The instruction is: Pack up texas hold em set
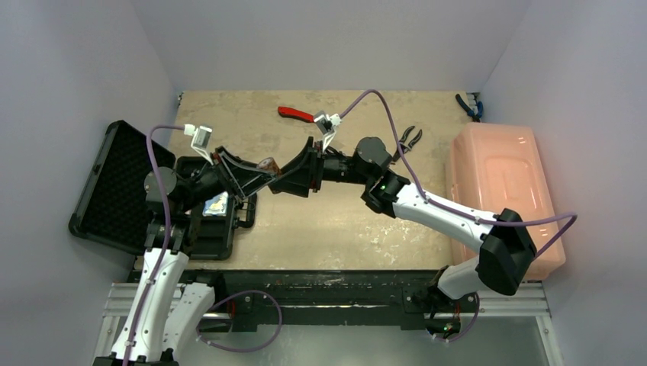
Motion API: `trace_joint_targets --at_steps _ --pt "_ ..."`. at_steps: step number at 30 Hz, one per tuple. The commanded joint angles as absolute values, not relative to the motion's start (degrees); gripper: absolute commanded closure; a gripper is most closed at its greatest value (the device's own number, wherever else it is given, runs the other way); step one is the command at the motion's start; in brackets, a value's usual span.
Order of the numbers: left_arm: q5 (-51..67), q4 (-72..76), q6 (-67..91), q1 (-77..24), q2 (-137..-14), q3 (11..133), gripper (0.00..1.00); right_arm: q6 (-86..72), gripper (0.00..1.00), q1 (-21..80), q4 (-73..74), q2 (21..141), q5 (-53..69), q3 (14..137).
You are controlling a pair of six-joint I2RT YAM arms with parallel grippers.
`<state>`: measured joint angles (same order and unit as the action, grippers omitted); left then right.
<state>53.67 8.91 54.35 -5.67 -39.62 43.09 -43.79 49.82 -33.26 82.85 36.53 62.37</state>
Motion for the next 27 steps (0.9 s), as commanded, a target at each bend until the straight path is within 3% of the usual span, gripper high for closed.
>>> trace_joint_targets --at_steps 1,13,27 --pt "50.63 4.78 50.90 -5.89 -39.10 46.15 1.00 -41.26 0.40 50.27 -33.58 79.99 32.54 65.32" --pt "46.16 -3.45 47.84 -5.89 -38.75 48.28 1.00 -39.15 0.16 50.25 -28.59 78.10 28.03 64.10" --pt "36.23 -16.12 40.69 -5.80 -39.52 50.51 1.00 -35.70 0.12 50.25 -19.07 73.71 13.35 60.41"
